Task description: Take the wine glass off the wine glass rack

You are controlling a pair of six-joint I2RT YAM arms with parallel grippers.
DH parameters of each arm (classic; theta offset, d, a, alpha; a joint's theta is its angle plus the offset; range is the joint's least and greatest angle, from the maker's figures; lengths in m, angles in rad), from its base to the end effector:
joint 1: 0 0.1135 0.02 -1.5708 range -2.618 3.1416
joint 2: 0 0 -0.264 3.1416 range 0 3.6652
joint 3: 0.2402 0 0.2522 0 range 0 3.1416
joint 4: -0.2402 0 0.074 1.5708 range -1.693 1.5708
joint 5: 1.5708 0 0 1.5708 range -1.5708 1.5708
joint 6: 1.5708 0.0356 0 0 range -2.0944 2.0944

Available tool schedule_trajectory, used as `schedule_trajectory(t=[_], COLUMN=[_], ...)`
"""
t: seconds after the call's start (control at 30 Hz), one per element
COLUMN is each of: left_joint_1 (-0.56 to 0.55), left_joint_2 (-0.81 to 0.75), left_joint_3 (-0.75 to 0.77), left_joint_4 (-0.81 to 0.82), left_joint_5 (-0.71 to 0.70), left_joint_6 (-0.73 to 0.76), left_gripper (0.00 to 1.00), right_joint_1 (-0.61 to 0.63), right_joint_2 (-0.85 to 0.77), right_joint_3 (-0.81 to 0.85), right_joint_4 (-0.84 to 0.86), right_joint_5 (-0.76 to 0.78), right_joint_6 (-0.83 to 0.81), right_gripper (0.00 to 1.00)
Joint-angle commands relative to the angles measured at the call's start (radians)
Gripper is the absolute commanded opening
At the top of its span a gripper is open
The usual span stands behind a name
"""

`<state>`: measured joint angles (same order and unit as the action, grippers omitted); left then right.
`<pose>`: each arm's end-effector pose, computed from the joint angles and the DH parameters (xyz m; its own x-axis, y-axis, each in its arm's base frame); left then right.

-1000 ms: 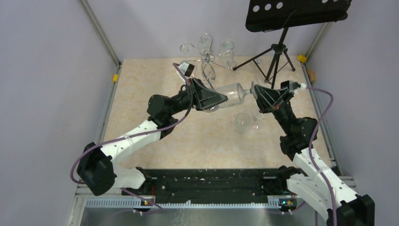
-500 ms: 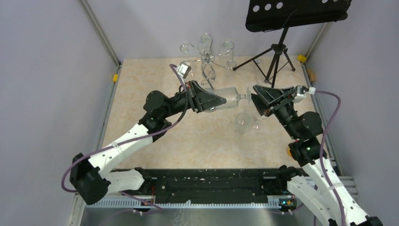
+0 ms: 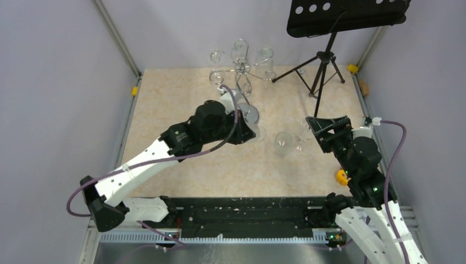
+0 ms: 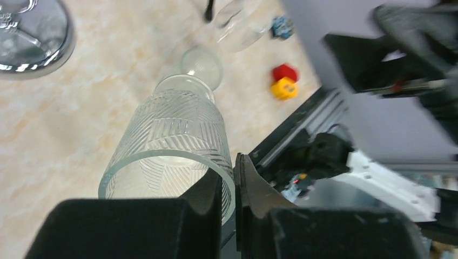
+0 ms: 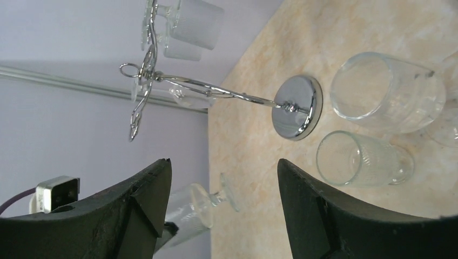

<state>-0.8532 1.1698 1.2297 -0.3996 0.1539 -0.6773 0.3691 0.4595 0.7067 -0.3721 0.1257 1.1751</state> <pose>0.1674 -0.2001 0.3947 -0.6969 -0.1434 -0.7027 0.5169 0.5788 -0.6307 0.1086 0.0372 0.3351 -0.2680 0.8779 -0.3969 0.0140 0.4154 0.9095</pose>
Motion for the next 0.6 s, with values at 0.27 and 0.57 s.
schedule_trajectory(t=[0.27, 0.57], left_joint_1=[-0.228, -0.229], left_joint_2=[0.358, 0.594], left_joint_3=[0.283, 0.391], left_joint_4=[-0.350, -0.410], left_joint_5=[-0.461, -0.462], left_joint_6=[0.213, 0.223], left_gripper=[0.00, 0.00], right_joint_1=[0.002, 0.001], right_joint_2=[-0.039, -0.041], right_joint_3=[0.074, 0.065], right_joint_4=[-0.104, -0.109], right_joint_5=[0.053, 0.036], right_joint_6=[-0.123, -0.118], right_gripper=[0.70, 0.69])
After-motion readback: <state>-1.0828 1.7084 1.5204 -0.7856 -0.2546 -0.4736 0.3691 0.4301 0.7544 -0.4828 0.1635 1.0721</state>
